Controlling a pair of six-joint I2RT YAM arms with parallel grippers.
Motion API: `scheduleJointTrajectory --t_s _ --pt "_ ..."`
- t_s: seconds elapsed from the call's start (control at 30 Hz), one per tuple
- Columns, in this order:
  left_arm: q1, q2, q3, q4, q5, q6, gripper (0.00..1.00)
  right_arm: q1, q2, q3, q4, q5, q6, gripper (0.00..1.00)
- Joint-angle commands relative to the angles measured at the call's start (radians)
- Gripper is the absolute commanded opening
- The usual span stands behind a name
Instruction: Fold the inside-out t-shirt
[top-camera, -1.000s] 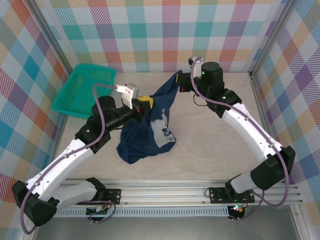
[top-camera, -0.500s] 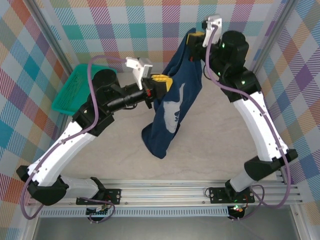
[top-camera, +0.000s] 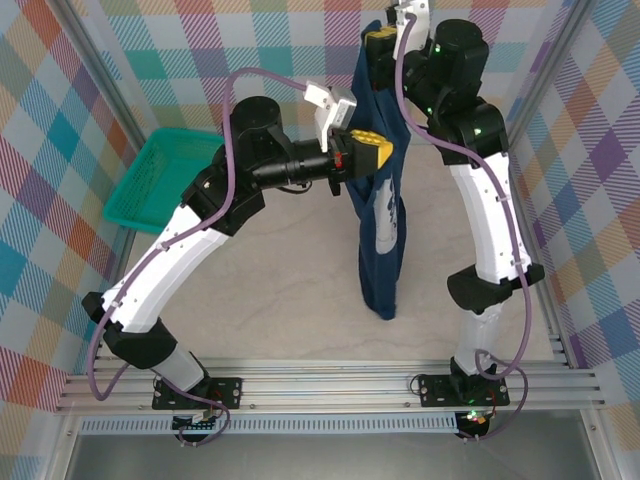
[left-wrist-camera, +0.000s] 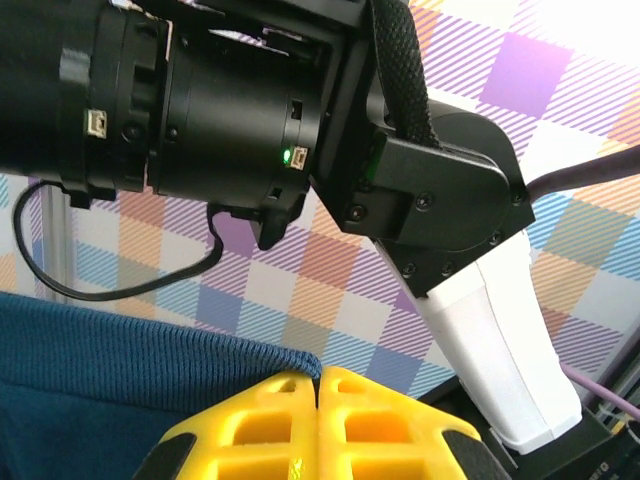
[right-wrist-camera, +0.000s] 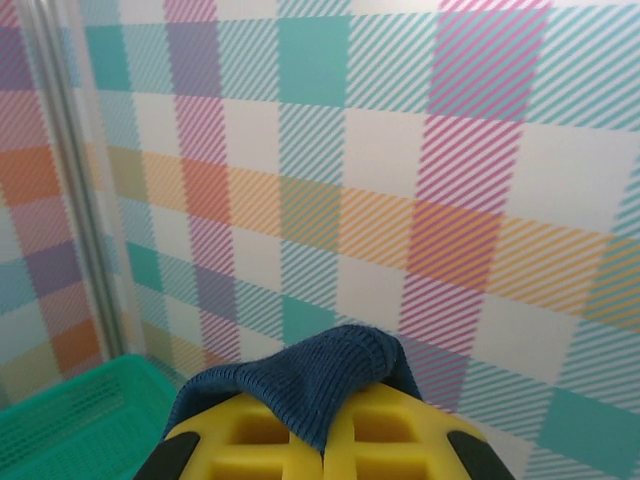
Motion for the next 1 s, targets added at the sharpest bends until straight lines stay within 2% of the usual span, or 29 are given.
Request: scheduleJointTrajectory --t_s 0.0,0.1,0.17,0.23,0.3,0.37,0.47,0.53,0.67,0.8,0.97 --pt "0.038 -0.084 -0.112 0.049 -0.054 -0.076 0.00 0.017 0.112 0.009 0.023 -0.144 0.064 0.03" --pt "0.140 -0.175 -0.353 0.151 -0.152 -0.222 0.00 0.056 0.221 0.012 -0.044 -0.243 0.085 0.08" --pt "0.219 -0.234 -0.534 0.228 -0.191 -0.328 0.00 0.074 0.280 0.013 -0.120 -0.294 0.092 0.17" --pt "0.289 -0.289 -0.699 0.259 -0.226 -0.409 0.00 0.075 0.317 0.008 -0.210 -0.338 0.099 0.31" --pt "0.337 -0.336 -0.827 0.262 -0.263 -0.435 0.00 0.075 0.306 -0.036 -0.274 -0.336 0.082 0.43" --pt "0.374 -0.370 -0.925 0.261 -0.273 -0.456 0.00 0.078 0.227 -0.188 -0.278 -0.320 0.060 0.50" --pt "0.408 -0.406 -1.017 0.248 -0.274 -0.475 0.00 0.099 -0.029 -0.701 -0.045 -0.273 0.019 0.60" --pt "0.422 -0.429 -1.048 0.231 -0.279 -0.477 0.00 0.117 -0.192 -1.023 0.102 -0.246 -0.006 0.62" --pt "0.430 -0.459 -1.049 0.166 -0.285 -0.473 0.00 0.181 -0.405 -1.501 0.350 -0.182 -0.005 0.63" --pt "0.431 -0.478 -1.040 0.121 -0.279 -0.474 0.00 0.282 -0.478 -1.781 0.575 -0.120 -0.003 0.68" --pt "0.432 -0.491 -1.036 0.108 -0.269 -0.480 0.00 0.347 -0.377 -1.863 0.765 -0.014 -0.010 0.68"
